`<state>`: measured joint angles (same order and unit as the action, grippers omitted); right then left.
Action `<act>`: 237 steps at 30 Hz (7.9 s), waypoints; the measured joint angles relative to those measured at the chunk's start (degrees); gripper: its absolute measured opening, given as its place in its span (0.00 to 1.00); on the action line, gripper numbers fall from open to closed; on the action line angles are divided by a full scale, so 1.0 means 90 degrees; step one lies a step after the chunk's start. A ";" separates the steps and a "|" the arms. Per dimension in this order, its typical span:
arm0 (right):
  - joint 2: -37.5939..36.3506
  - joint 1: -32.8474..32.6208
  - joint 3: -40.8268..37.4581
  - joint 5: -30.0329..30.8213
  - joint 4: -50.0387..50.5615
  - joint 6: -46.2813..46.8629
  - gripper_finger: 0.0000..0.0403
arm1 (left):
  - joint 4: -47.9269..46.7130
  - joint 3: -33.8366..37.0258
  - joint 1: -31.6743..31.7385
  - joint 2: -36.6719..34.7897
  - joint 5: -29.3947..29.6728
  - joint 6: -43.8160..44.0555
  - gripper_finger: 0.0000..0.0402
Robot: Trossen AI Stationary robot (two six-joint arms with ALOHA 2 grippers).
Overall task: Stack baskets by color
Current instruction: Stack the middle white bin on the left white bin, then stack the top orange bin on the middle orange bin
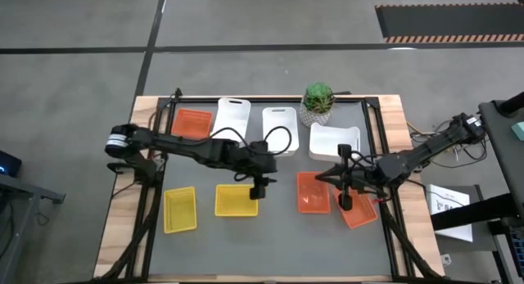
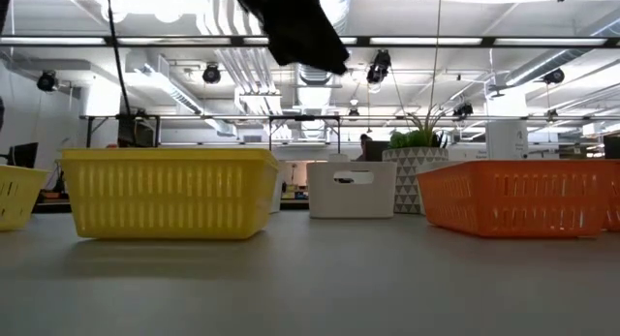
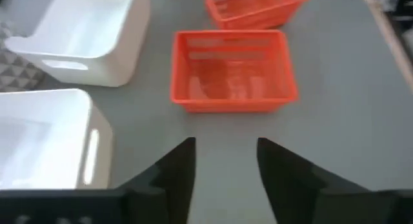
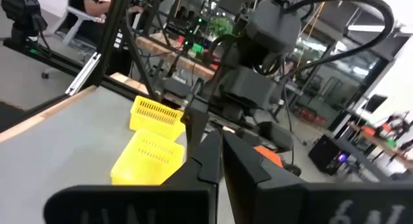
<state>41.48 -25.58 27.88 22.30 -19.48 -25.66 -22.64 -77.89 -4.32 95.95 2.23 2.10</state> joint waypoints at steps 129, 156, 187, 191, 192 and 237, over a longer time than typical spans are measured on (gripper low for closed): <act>-0.0593 -0.0002 -0.0005 -0.0029 0.1476 0.1033 0.02 | -0.0546 0.2249 0.3163 -0.2361 -0.0907 -0.3134 0.00; -0.0592 -0.0002 -0.0005 -0.0031 0.1554 0.1194 0.02 | -0.0527 0.2249 0.3193 -0.1623 -0.0880 -0.2925 0.06; -0.0590 -0.0002 -0.0005 -0.0034 0.1688 0.1368 0.02 | 0.0450 0.3412 0.2026 -0.3367 -0.0560 -0.0277 0.27; -0.0547 -0.0002 -0.0005 -0.0035 0.1688 0.1405 0.02 | 0.0547 0.3740 0.1619 -0.3748 -0.0053 0.0372 0.27; -0.0537 -0.0002 -0.0005 -0.0033 0.1690 0.1406 0.02 | 0.0486 0.3787 0.1532 -0.3827 0.0053 0.0483 0.27; -0.0508 -0.0002 -0.0005 -0.0033 0.1666 0.1354 0.02 | -0.4580 0.2283 0.4912 -0.1324 0.1290 -0.4983 0.27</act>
<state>36.91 -25.61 27.83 22.00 -4.49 -13.47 -63.86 -57.34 39.88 84.03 13.84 -42.74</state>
